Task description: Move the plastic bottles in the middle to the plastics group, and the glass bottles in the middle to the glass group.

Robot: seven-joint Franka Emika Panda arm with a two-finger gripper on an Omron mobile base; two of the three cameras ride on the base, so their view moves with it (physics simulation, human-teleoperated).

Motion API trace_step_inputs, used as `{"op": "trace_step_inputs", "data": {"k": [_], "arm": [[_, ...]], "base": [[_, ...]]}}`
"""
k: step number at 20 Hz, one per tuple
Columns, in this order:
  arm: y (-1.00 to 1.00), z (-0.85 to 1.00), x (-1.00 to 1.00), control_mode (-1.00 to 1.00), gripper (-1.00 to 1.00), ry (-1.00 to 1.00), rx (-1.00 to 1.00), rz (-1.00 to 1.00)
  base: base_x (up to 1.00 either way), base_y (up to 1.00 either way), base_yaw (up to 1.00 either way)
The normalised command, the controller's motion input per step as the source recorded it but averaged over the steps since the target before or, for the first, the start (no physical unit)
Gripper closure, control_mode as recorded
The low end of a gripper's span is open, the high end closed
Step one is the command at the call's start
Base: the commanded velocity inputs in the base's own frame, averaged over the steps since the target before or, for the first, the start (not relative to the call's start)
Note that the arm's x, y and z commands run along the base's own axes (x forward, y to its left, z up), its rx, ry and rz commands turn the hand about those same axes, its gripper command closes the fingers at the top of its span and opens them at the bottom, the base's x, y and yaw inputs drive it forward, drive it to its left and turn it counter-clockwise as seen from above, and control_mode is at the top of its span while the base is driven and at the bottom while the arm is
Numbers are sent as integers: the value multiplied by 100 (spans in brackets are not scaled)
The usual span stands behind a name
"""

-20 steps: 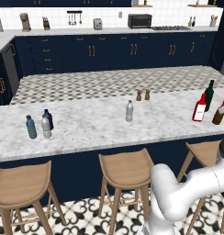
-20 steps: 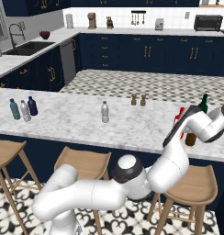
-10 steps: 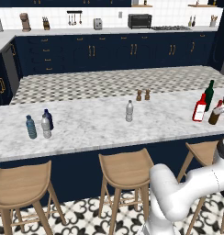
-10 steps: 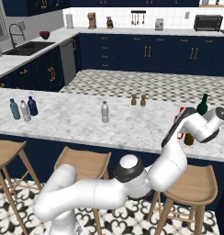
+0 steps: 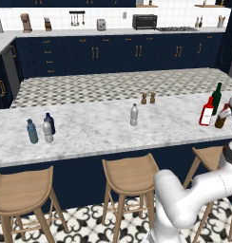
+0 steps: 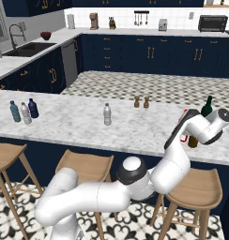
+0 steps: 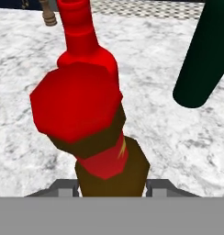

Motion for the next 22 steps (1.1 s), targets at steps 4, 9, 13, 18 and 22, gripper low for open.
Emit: {"op": "trace_step_inputs", "data": {"k": [4, 9, 13, 18, 22], "arm": [[0, -11, 18, -100, 100, 0, 0, 0], [0, -19, 6, -100, 100, 0, 0, 0], [0, -31, 1, -100, 100, 0, 0, 0], [0, -28, 4, -100, 100, 0, 0, 0], [0, -4, 4, -100, 100, 0, 0, 0]], "base": [[0, 0, 0], [0, 0, 0], [0, 0, 0], [0, 0, 0], [0, 0, 0]]}}
